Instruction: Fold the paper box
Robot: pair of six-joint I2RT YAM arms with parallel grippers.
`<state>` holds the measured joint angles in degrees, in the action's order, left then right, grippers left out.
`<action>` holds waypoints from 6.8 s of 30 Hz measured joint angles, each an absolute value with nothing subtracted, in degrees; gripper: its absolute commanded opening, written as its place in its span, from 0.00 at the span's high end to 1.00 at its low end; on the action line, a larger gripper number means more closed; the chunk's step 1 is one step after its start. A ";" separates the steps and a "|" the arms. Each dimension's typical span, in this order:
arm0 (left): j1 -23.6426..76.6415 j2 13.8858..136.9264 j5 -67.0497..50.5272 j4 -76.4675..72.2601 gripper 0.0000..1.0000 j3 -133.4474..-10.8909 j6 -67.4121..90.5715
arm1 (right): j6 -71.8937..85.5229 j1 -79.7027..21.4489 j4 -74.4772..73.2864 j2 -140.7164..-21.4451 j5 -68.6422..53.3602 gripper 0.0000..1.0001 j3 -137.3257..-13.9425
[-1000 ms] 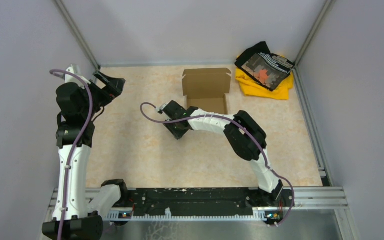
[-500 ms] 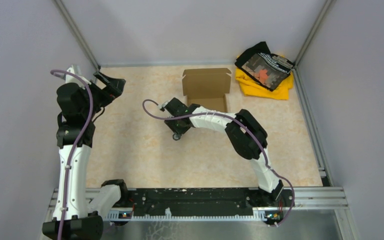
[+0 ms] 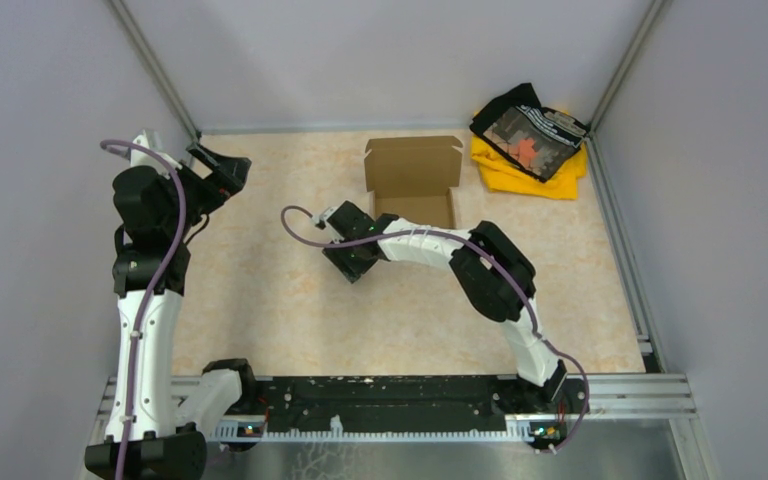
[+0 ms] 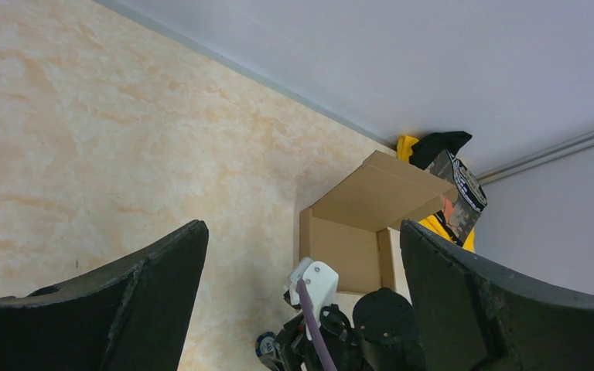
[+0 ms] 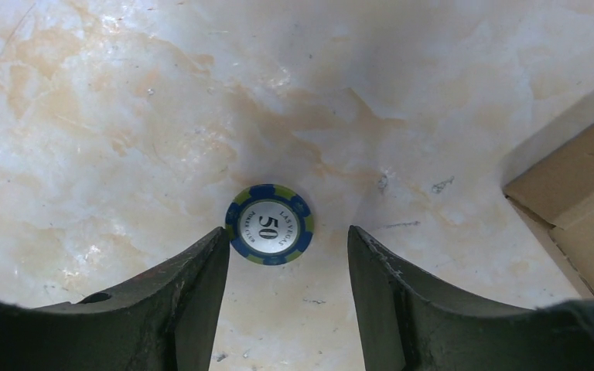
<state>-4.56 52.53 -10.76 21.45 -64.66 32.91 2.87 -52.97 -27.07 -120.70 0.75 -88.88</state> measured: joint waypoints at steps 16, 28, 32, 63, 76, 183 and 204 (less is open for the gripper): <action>-4.56 52.53 -10.74 21.45 0.01 -64.66 32.77 | 2.48 -54.11 -27.53 -121.73 1.04 0.46 -90.11; -4.56 52.53 -10.50 21.45 0.01 -64.66 32.51 | 0.95 -54.13 -27.46 -121.89 1.39 0.56 -90.13; -4.56 52.53 -10.50 21.45 0.01 -64.66 32.49 | 0.60 -54.13 -27.44 -121.89 1.30 0.60 -90.13; -4.56 52.53 -10.48 21.45 0.01 -64.64 32.29 | 0.62 -53.08 -27.57 -122.32 2.66 0.63 -91.26; -4.56 52.53 -10.48 21.41 0.01 -64.14 32.29 | 0.49 -49.04 -27.59 -122.32 2.70 0.48 -91.33; -4.60 53.84 -9.21 20.53 0.01 -62.70 31.88 | -1.30 -49.12 -29.15 -124.46 1.41 0.52 -94.48; -4.60 53.84 -9.21 20.53 0.01 -62.70 31.88 | -0.97 -49.12 -29.17 -124.46 1.26 0.58 -94.50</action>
